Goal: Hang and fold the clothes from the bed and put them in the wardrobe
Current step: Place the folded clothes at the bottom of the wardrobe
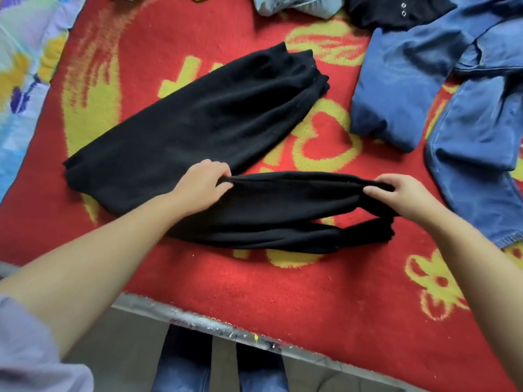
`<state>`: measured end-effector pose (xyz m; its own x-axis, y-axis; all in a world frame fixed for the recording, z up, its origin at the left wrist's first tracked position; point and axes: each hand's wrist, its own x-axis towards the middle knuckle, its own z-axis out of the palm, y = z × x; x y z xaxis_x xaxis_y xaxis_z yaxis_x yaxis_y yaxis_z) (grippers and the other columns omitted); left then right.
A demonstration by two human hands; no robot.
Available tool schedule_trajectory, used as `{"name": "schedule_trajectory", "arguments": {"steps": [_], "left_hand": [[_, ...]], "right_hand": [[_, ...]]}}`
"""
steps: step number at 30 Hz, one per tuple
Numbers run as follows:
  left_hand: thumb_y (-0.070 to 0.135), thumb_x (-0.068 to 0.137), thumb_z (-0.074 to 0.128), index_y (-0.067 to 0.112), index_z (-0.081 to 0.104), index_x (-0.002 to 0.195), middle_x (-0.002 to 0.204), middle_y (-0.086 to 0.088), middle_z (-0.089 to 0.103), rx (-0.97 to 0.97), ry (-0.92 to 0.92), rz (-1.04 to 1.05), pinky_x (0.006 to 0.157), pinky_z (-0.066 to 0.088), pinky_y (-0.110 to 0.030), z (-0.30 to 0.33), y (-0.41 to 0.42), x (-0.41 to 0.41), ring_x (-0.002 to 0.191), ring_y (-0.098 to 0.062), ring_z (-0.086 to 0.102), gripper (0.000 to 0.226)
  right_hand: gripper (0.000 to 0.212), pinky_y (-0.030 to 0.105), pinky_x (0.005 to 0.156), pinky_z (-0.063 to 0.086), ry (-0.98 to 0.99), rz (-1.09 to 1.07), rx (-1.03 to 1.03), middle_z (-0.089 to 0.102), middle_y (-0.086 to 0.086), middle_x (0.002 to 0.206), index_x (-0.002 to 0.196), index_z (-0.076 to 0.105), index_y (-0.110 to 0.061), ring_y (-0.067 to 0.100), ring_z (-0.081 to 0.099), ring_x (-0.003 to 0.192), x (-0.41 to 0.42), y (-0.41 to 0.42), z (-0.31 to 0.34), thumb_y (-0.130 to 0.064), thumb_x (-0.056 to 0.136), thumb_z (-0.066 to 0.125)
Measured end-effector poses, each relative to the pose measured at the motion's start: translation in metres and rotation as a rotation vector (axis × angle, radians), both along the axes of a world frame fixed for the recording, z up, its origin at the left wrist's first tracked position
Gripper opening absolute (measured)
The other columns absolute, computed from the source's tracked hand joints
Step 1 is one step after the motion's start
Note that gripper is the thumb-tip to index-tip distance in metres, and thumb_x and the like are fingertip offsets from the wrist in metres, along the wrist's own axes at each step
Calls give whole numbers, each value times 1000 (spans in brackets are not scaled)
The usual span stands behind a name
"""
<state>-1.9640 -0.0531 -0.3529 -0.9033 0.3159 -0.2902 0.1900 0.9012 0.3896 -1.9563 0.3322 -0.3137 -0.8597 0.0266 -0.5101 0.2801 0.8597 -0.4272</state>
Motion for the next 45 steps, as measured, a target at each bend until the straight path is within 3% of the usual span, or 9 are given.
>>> {"name": "schedule_trajectory", "arguments": {"steps": [8, 12, 16, 20, 26, 30, 37, 43, 45], "left_hand": [[43, 87, 64, 15, 65, 80, 71, 4, 62, 496, -517, 312, 66, 40, -24, 48, -48, -17, 65, -5, 53, 29], [49, 87, 60, 29, 67, 83, 81, 13, 66, 60, -400, -27, 75, 42, -28, 27, -25, -16, 79, -3, 58, 22], [42, 90, 58, 20, 44, 141, 138, -5, 46, -278, -40, -213, 114, 23, -47, -9, 9, 24, 129, -25, 41, 57], [31, 88, 50, 7, 37, 144, 146, -16, 37, -186, 311, -50, 111, 24, -59, -18, 2, 94, 137, -30, 35, 62], [14, 50, 82, 10, 52, 136, 143, -18, 46, -396, 36, -177, 102, 38, -59, -32, -33, 152, 130, -32, 48, 91], [4, 49, 83, 9, 60, 128, 128, -16, 60, -385, 102, -96, 97, 45, -53, -34, -35, 117, 117, -28, 59, 83], [-2, 75, 62, 14, 64, 112, 105, -1, 67, 104, -93, 337, 84, 42, -31, -20, -63, 89, 99, -26, 60, 41], [17, 87, 64, 39, 57, 93, 88, 13, 66, 500, -238, 690, 72, 45, -18, -6, -104, 46, 83, -9, 62, 24], [28, 90, 63, 34, 58, 99, 88, 11, 65, 522, -251, 807, 71, 45, -18, -11, -107, 29, 85, -6, 61, 12]], "right_hand": [[14, 19, 46, 46, -508, -148, -827, 62, 7, 68, 74, 61, -19, 13, 59, 55, -1, 18, 78, -12, 86, 58], [13, 17, 57, 41, -602, 161, -343, 60, -5, 74, 82, 63, -19, 8, 55, 66, 17, 23, 42, -31, 83, 68], [54, 38, 101, 39, -203, 360, 487, 46, 6, 136, 134, 46, -22, 26, 43, 127, 57, 13, -23, -38, 87, 65], [83, 67, 103, 27, 282, 576, 285, 37, 11, 151, 144, 40, -21, 34, 30, 142, 100, -14, -45, -38, 70, 74], [91, 58, 112, 14, -2, 667, 566, -8, 4, 162, 148, -19, -35, 32, 1, 148, 110, -24, -71, -13, 89, 47], [69, 43, 88, 47, 32, 490, 409, 46, 7, 139, 148, 31, -25, 33, 50, 119, 69, -21, -59, -5, 85, 51], [35, 12, 57, 43, -268, 440, 95, 65, -5, 68, 86, 55, -30, 9, 63, 63, -39, -28, 38, 3, 77, 61], [21, 19, 41, 46, -34, 263, 234, 72, 8, 85, 107, 65, -17, 19, 63, 62, -195, -88, 79, -25, 88, 64], [45, 36, 81, 53, 183, 129, 415, 57, 21, 124, 131, 50, -15, 34, 58, 105, -212, -126, 60, -25, 88, 60]]}}
